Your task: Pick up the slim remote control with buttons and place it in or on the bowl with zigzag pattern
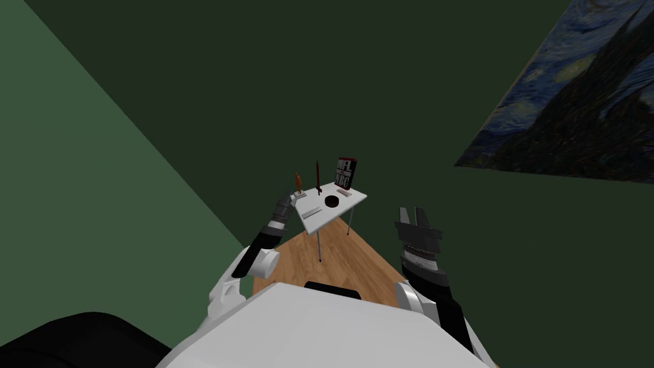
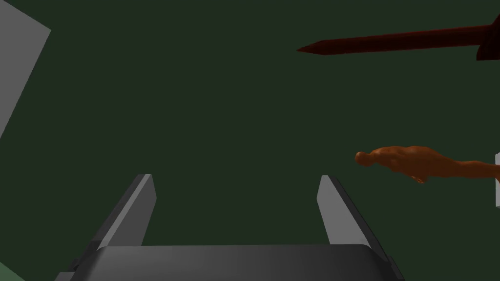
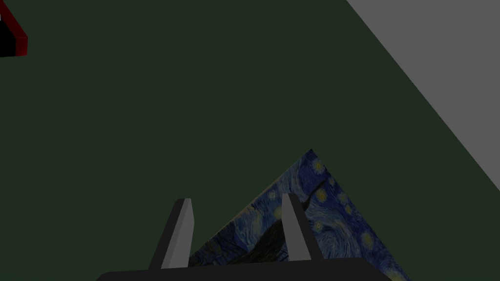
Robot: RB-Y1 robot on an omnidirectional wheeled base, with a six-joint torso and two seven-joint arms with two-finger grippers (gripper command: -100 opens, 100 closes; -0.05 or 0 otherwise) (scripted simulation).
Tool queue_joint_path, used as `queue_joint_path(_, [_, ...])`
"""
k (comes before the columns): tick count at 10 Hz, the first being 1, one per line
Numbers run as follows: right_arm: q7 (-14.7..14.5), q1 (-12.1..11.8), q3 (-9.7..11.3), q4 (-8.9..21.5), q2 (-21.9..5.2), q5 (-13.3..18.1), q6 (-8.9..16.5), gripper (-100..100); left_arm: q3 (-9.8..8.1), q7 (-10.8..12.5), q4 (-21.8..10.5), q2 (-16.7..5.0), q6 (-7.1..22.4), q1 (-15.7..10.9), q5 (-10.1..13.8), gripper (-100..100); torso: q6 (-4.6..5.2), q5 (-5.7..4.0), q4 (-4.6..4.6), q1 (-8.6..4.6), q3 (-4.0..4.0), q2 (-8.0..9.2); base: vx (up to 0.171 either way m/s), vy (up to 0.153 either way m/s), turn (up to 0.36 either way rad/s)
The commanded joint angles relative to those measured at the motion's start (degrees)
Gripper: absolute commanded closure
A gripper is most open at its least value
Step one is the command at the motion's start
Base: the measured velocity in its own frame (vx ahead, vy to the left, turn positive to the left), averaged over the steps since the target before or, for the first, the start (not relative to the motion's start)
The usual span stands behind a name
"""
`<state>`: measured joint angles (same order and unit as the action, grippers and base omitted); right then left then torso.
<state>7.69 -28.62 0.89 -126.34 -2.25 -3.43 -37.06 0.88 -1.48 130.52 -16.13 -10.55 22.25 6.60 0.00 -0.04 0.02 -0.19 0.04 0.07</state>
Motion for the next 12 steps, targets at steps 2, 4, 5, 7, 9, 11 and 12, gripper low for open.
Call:
queue_joint_path(2, [0.0, 0.0, 0.0, 0.0, 0.0, 0.0, 0.0, 0, -0.26, 1.9, -1.91, -3.42, 3.46, -1.29, 3.03, -100, 0.0, -0.01, 0.0, -0.07, -0.01, -0.01, -0.018, -0.065, 0.019])
queue_joint_path(4, [0.0, 0.0, 0.0, 0.0, 0.0, 0.0, 0.0, 0, -0.51, 4.39, -4.66, -7.4, 7.63, -3.14, 7.0, -100, 0.0, 0.0, -0.01, 0.01, -0.03, -0.05, -0.004, -0.063, 0.014])
queue_joint_path(5, [0.0, 0.0, 0.0, 0.0, 0.0, 0.0, 0.0, 0, -0.51, 4.39, -4.66, -7.79, 8.57, -3.14, 7.24, -100, 0.0, -0.01, -0.02, -0.06, -0.05, -0.08, -0.004, -0.056, 0.008])
queue_joint_path(7, [0.0, 0.0, 0.0, 0.0, 0.0, 0.0, 0.0, 0, -0.66, 5.69, -6.17, -9.97, 11.36, -4.11, 9.44, -100, 0.01, 0.02, -0.03, 0.11, -0.07, -0.13, 0.012, -0.014, -0.037])
queue_joint_path(9, [0.0, 0.0, 0.0, 0.0, -0.01, 0.0, 0.0, 0, -0.84, 7.01, -7.75, -12.15, 14.31, -5.1, 11.66, -100, 0.0, 0.03, -0.03, 0.16, -0.07, -0.13, 0.009, -0.011, -0.033])
queue_joint_path(11, [0.0, 0.0, 0.0, 0.0, -0.01, 0.0, 0.0, 0, -1.05, 8.36, -9.4, -14.3, 17.4, -6.11, 13.91, -100, 0.0, 0.03, -0.03, 0.14, -0.09, -0.16, 0.008, -0.009, -0.011])
queue_joint_path(12, [0.0, 0.0, -0.01, 0.0, -0.01, 0.0, 0.0, 0, -1.29, 9.71, -11.11, -16.43, 19.03, -7.13, 16.17, -100, -0.01, 0.04, -0.03, 0.18, -0.07, -0.12, 0.009, -0.011, -0.031])
